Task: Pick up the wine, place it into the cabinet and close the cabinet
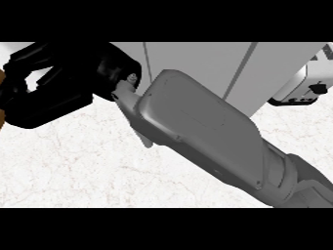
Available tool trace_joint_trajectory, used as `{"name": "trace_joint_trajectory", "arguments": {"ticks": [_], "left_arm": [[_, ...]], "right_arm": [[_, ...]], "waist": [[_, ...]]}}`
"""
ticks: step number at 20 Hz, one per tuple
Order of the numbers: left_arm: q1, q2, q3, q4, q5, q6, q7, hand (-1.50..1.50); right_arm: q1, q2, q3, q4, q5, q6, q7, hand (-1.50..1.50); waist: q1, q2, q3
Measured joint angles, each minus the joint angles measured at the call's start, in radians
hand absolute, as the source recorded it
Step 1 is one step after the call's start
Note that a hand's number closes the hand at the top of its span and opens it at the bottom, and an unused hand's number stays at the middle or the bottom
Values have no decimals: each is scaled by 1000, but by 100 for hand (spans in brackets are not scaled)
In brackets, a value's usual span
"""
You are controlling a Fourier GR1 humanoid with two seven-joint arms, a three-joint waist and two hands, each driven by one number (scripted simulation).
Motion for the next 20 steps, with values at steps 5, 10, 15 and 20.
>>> {"name": "trace_joint_trajectory", "arguments": {"ticks": [5,10,15,20], "left_arm": [[7,9,53,22,29,-27,20,-150],[9,17,72,11,37,-38,39,-150],[-8,21,71,-4,59,-46,61,-150],[-22,17,53,-28,71,-41,77,-150]], "right_arm": [[-33,-1,-44,171,68,48,-154,150],[-23,0,-45,227,91,104,-252,150],[-18,0,-50,250,88,157,-300,150],[-10,1,-53,256,75,190,-350,150]], "waist": [[-8,-9,-5],[-4,-30,-14],[-9,-36,-24],[-14,-37,-34]]}}
